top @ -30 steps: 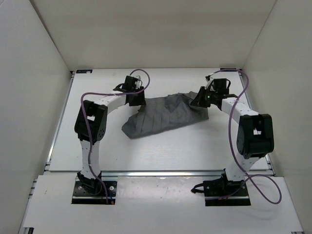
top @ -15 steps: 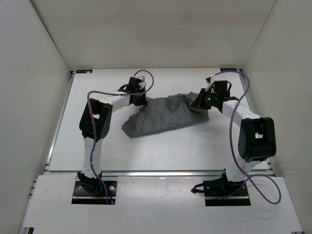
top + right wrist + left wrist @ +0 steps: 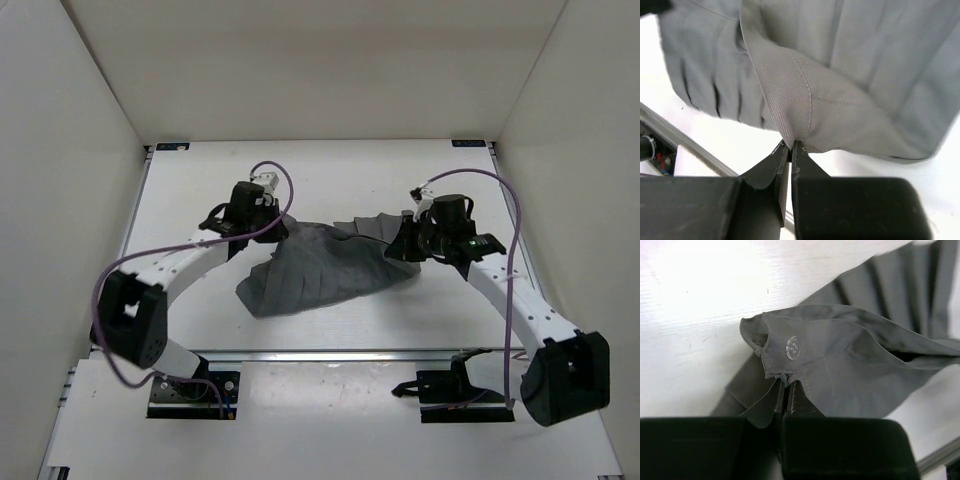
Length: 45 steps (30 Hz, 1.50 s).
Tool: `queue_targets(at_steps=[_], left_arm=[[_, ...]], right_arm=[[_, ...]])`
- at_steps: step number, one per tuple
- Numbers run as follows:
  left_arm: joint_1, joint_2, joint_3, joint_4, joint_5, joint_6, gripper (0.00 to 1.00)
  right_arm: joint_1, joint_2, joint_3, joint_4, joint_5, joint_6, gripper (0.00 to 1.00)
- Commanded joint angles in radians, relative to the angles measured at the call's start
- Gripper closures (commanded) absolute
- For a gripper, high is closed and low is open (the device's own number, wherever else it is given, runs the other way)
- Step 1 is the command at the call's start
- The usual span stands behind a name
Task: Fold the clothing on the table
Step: Fold the skirt
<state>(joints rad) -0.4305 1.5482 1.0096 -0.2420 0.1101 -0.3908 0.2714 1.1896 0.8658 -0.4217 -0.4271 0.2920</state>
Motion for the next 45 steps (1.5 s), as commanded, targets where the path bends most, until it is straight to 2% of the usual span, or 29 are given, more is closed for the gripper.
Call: queue_targets(at_steps=[1, 4, 10, 14, 18, 24, 27, 30, 31, 32, 33, 36, 39, 42, 45], left_arm=[[-0.001, -0.16, -0.066, 0.012, -0.024, 0.017, 1.0], [0.013, -0.203, -0.088, 0.015, -0.029, 0.003, 1.0], [0.004, -0.223, -0.045, -0.117, -0.075, -0.006, 1.0], [0.007, -0.315, -0.156, -0.094, -0.109, -0.034, 1.0], [0.05, -0.37, -0.256, -0.089, -0.161, -0.071, 1.0], [0.029, -0.364, -0.318, -0.079, -0.176, -0.068, 1.0], [0.042, -0.347, -0.325, -0.056, -0.185, -0.071, 1.0], [0.052, -0.292, -0.286, -0.069, -0.229, -0.049, 1.0], [0.052, -0.277, -0.275, -0.065, -0.24, -0.048, 0.89], [0.056, -0.26, -0.27, -0.053, -0.248, -0.048, 0.68], [0.053, -0.257, -0.272, -0.045, -0.244, -0.052, 0.63], [0.049, -0.266, -0.258, -0.046, -0.259, -0.056, 0.47], [0.049, -0.33, -0.25, -0.059, -0.291, -0.063, 0.42], [0.059, -0.399, -0.244, -0.092, -0.261, -0.065, 0.44], [0.042, -0.425, -0.246, -0.123, -0.202, -0.063, 0.47]], right_arm=[[0.006, -0.079, -0.007, -0.072, 0.002, 0.009, 1.0], [0.028, -0.125, -0.019, -0.089, 0.027, 0.016, 0.99], [0.051, -0.104, -0.024, -0.092, 0.002, 0.009, 1.0], [-0.001, -0.029, 0.056, -0.056, -0.033, -0.036, 1.0], [-0.023, 0.173, 0.18, 0.044, -0.067, -0.071, 1.0], [-0.024, 0.589, 0.47, 0.034, -0.033, -0.099, 1.0], [-0.024, 0.683, 0.539, 0.012, 0.045, -0.064, 1.0], [-0.037, 0.719, 0.553, 0.038, 0.024, -0.068, 0.99], [-0.035, 0.743, 0.558, 0.058, 0.025, -0.068, 0.91], [-0.035, 0.739, 0.564, 0.067, 0.025, -0.082, 0.71], [-0.037, 0.749, 0.579, 0.072, 0.042, -0.085, 0.66], [-0.06, 0.723, 0.582, 0.072, 0.054, -0.088, 0.64], [-0.092, 0.629, 0.526, 0.112, 0.059, -0.07, 0.59], [-0.142, 0.533, 0.437, 0.097, 0.105, -0.068, 0.51], [-0.196, 0.484, 0.329, 0.106, 0.073, -0.041, 0.53]])
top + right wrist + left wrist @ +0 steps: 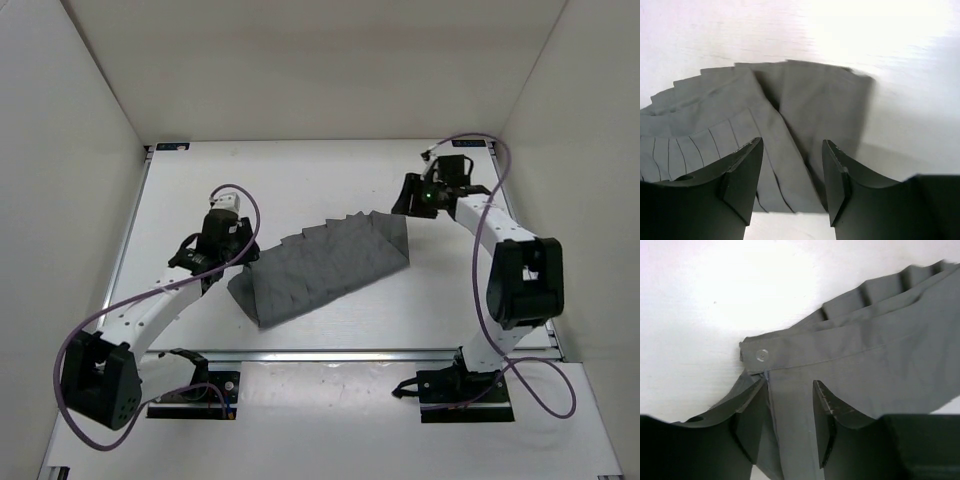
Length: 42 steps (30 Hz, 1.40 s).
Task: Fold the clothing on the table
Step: Fold the skirt
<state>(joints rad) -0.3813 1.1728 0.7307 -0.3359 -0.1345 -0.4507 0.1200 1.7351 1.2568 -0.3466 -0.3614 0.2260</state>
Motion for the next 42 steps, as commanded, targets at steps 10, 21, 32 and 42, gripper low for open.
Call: queue_targets(at_steps=[10, 21, 32, 42], left_arm=[[-0.074, -0.053, -0.181, 0.066, 0.115, -0.105, 0.53], [-0.107, 0.128, -0.201, 0.106, 0.082, -0.112, 0.53], [-0.083, 0.615, 0.218, 0.009, 0.056, 0.023, 0.56], [-0.081, 0.605, 0.257, 0.044, 0.101, 0.015, 0.64]], right_arm=[[-0.089, -0.049, -0.194, 0.063, -0.017, 0.018, 0.53], [-0.054, 0.086, -0.12, -0.014, -0.022, -0.002, 0.5], [-0.034, 0.112, -0.135, -0.015, -0.036, 0.035, 0.62], [-0.075, -0.032, -0.157, -0.006, -0.022, 0.015, 1.0]])
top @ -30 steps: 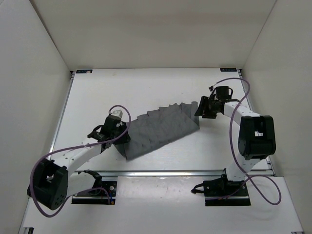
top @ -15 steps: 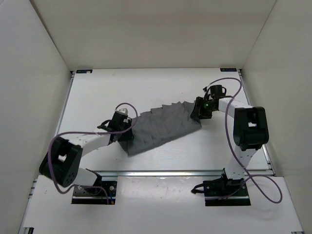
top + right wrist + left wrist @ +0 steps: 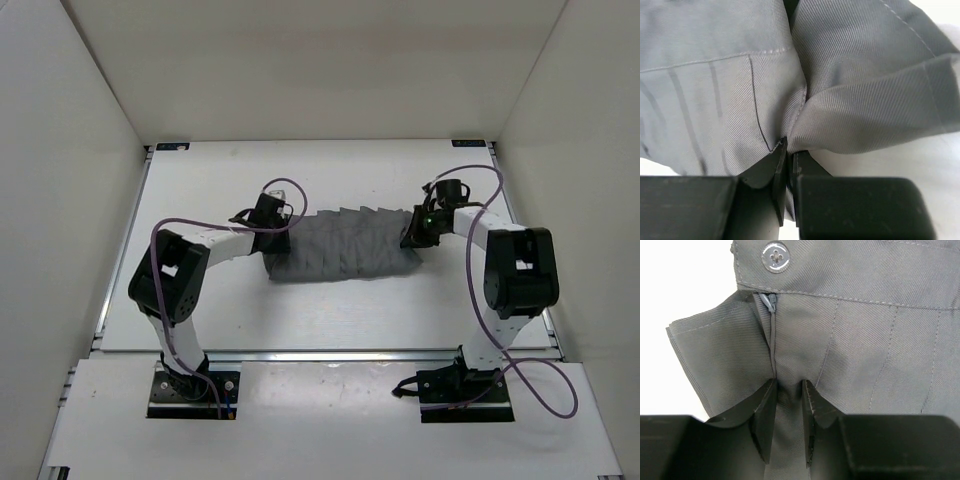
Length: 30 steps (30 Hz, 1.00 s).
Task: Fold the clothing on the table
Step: Fold the skirt
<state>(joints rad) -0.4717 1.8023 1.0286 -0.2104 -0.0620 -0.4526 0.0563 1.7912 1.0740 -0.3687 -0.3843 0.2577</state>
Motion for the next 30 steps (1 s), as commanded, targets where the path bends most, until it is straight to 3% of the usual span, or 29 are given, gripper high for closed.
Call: queue_targets(at_steps=[1, 6, 14, 22, 30], left_arm=[[0.015, -0.037, -0.045, -0.084, 0.028, 0.015, 0.63], [0.027, -0.174, -0.085, -0.064, 0.057, 0.005, 0.54], [0.073, -0.457, -0.223, -0.052, 0.027, -0.031, 0.52], [0.067, -0.402, -0.344, 0.031, -0.01, -0.066, 0.56], [0.071, -0.287, -0.337, 0.095, 0.025, -0.089, 0.78]], right_arm=[[-0.01, -0.117, 0.032, 0.011, -0.004, -0.011, 1.0], [0.048, -0.168, 0.136, -0.088, 0.01, -0.049, 1.0], [0.146, -0.197, 0.227, -0.153, 0.022, -0.06, 1.0], [0.325, -0.187, 0.285, -0.099, -0.027, -0.041, 1.0], [0.504, -0.113, 0.308, 0.086, -0.211, 0.038, 1.0]])
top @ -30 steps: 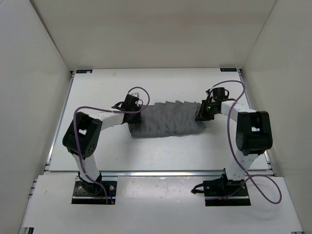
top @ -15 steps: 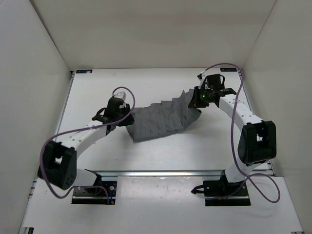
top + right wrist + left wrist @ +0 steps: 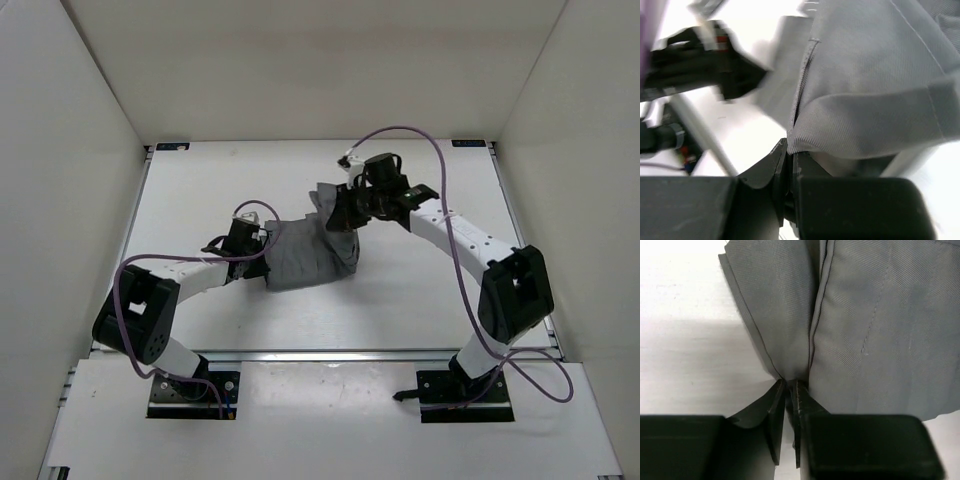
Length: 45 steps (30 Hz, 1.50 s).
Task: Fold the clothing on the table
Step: Fold the skirt
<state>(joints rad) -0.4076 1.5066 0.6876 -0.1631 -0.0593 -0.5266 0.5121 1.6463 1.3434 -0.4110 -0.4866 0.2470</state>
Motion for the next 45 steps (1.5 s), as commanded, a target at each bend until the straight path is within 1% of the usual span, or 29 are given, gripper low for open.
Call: queue_targets(at_steps=[1, 2, 3, 5, 6, 8, 9, 10, 13, 18, 23, 25, 27, 28, 29, 30, 32, 35, 36, 38, 39, 40, 42, 43, 45], left_arm=[[0.013, 0.015, -0.005, 0.053, 0.026, -0.022, 0.83], [0.013, 0.017, -0.008, 0.065, 0.039, -0.024, 0.87], [0.013, 0.017, -0.011, 0.066, 0.042, -0.024, 0.89], [0.013, 0.02, -0.019, 0.073, 0.059, -0.033, 0.9], [0.007, 0.018, -0.028, 0.086, 0.055, -0.036, 0.9], [0.012, 0.012, -0.033, 0.091, 0.055, -0.039, 0.9], [0.007, 0.006, -0.039, 0.091, 0.055, -0.044, 0.91], [0.009, 0.003, -0.04, 0.091, 0.055, -0.041, 0.91], [0.01, -0.009, -0.048, 0.094, 0.07, -0.036, 0.9], [0.019, -0.025, -0.06, 0.085, 0.098, -0.023, 0.9], [0.016, -0.039, -0.072, 0.066, 0.122, -0.004, 0.91], [0.023, -0.051, -0.071, 0.056, 0.13, 0.0, 0.9], [0.027, -0.081, -0.065, 0.043, 0.13, 0.002, 0.86], [0.035, -0.095, -0.069, 0.028, 0.127, 0.0, 0.76], [0.038, -0.126, -0.062, 0.014, 0.125, 0.0, 0.7], [0.05, -0.164, -0.047, -0.002, 0.124, 0.0, 0.68], [0.065, -0.23, -0.027, -0.038, 0.118, -0.006, 0.58], [0.098, -0.342, 0.01, -0.088, 0.073, -0.019, 0.51], [0.108, -0.383, 0.019, -0.101, 0.069, -0.027, 0.51], [0.138, -0.434, 0.026, -0.119, 0.064, -0.032, 0.5], [0.145, -0.456, 0.044, -0.137, 0.061, -0.026, 0.49], [0.156, -0.462, 0.055, -0.147, 0.061, -0.02, 0.49], [0.164, -0.467, 0.07, -0.185, 0.061, -0.004, 0.49], [0.161, -0.47, 0.072, -0.191, 0.062, -0.004, 0.48], [0.165, -0.491, 0.067, -0.211, 0.064, -0.009, 0.47]], right_arm=[[0.071, 0.05, 0.028, 0.176, -0.141, 0.075, 1.0], [0.097, 0.081, 0.022, 0.233, -0.153, 0.104, 1.0], [0.106, 0.089, 0.023, 0.28, -0.177, 0.118, 1.0], [0.146, 0.165, 0.034, 0.346, -0.207, 0.162, 0.99], [0.157, 0.176, 0.051, 0.375, -0.227, 0.178, 1.0], [0.173, 0.245, 0.068, 0.405, -0.273, 0.202, 1.0], [0.183, 0.256, 0.075, 0.402, -0.283, 0.212, 1.0], [0.187, 0.279, 0.076, 0.434, -0.294, 0.213, 1.0], [0.198, 0.323, 0.074, 0.457, -0.291, 0.227, 1.0], [0.203, 0.402, 0.147, 0.411, -0.268, 0.201, 0.99], [0.218, 0.486, 0.235, 0.321, -0.166, 0.169, 1.0], [0.23, 0.529, 0.299, 0.243, -0.129, 0.14, 1.0], [0.239, 0.552, 0.341, 0.184, -0.078, 0.12, 0.99], [0.249, 0.561, 0.356, 0.166, -0.07, 0.112, 1.0], [0.247, 0.567, 0.358, 0.149, -0.054, 0.11, 1.0], [0.247, 0.572, 0.364, 0.143, -0.038, 0.109, 1.0], [0.249, 0.572, 0.37, 0.126, -0.023, 0.11, 1.0], [0.259, 0.561, 0.388, 0.08, 0.012, 0.074, 1.0], [0.267, 0.56, 0.393, 0.058, 0.01, 0.066, 0.99], [0.279, 0.546, 0.404, 0.035, 0.011, 0.042, 0.75], [0.29, 0.535, 0.399, 0.035, 0.016, 0.023, 0.7], [0.293, 0.512, 0.386, 0.052, 0.023, 0.012, 0.69], [0.304, 0.463, 0.334, 0.086, 0.032, 0.0, 0.62], [0.305, 0.433, 0.327, 0.109, 0.029, 0.008, 0.62], [0.301, 0.364, 0.257, 0.144, 0.04, 0.008, 0.61]])
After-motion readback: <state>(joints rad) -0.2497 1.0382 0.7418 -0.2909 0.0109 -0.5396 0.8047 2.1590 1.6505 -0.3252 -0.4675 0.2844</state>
